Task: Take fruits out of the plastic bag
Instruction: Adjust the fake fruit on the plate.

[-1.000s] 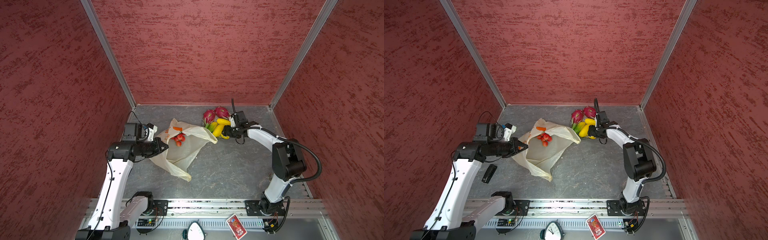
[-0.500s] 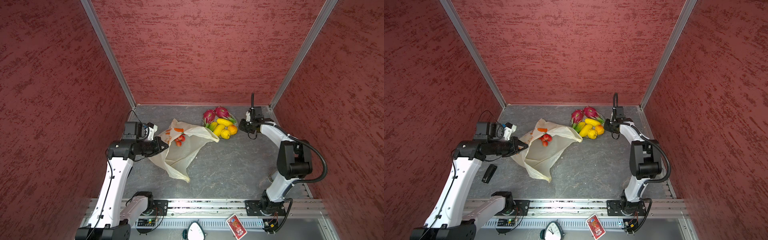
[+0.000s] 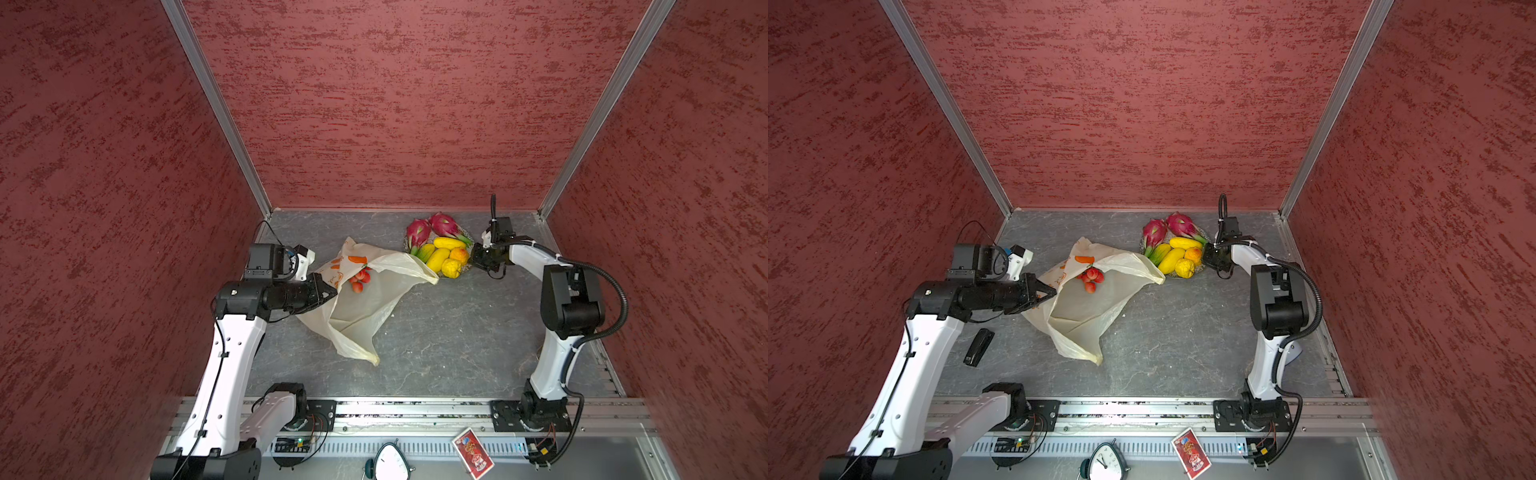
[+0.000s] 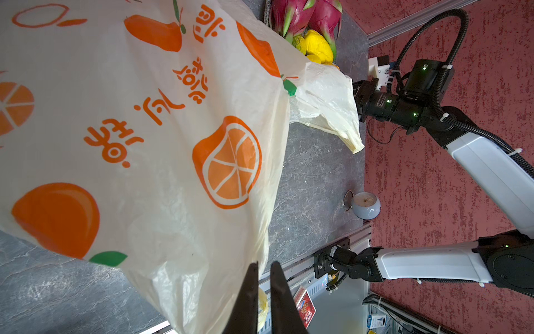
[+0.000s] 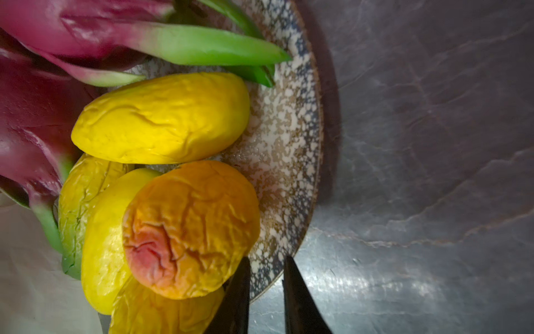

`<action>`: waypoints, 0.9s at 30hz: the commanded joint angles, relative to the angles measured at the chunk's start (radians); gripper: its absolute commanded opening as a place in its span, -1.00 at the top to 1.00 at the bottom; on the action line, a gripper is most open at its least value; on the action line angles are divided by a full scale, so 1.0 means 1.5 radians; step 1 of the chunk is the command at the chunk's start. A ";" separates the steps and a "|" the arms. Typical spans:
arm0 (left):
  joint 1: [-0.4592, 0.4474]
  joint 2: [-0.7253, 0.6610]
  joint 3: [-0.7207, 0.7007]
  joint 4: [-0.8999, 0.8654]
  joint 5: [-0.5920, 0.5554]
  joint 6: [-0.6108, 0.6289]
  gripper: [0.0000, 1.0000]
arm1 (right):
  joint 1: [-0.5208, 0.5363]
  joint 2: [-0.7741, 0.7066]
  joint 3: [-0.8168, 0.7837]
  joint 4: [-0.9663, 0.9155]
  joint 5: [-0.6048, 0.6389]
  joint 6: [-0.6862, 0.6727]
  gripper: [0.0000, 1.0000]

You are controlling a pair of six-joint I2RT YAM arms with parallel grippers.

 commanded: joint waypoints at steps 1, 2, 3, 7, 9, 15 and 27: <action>0.003 -0.004 0.002 -0.005 -0.006 0.012 0.75 | 0.001 -0.018 0.012 0.003 0.006 0.005 0.54; 0.004 -0.003 0.003 -0.006 -0.008 0.013 0.75 | 0.001 -0.034 0.007 0.002 0.018 0.004 0.54; 0.005 -0.001 0.005 -0.008 -0.010 0.013 0.75 | 0.002 -0.054 0.002 0.000 0.032 0.004 0.53; 0.007 0.008 0.015 -0.007 -0.006 0.014 0.75 | 0.006 -0.171 -0.035 0.012 0.053 0.004 0.45; 0.007 0.011 0.017 -0.003 -0.006 0.013 0.75 | 0.033 -0.246 -0.052 0.032 0.035 -0.006 0.40; 0.008 0.020 0.010 0.008 -0.004 0.011 0.79 | 0.276 -0.375 -0.065 0.093 -0.027 -0.114 0.28; 0.007 0.054 0.047 0.066 0.049 -0.047 0.78 | 0.518 -0.302 -0.171 0.300 -0.090 -0.019 0.32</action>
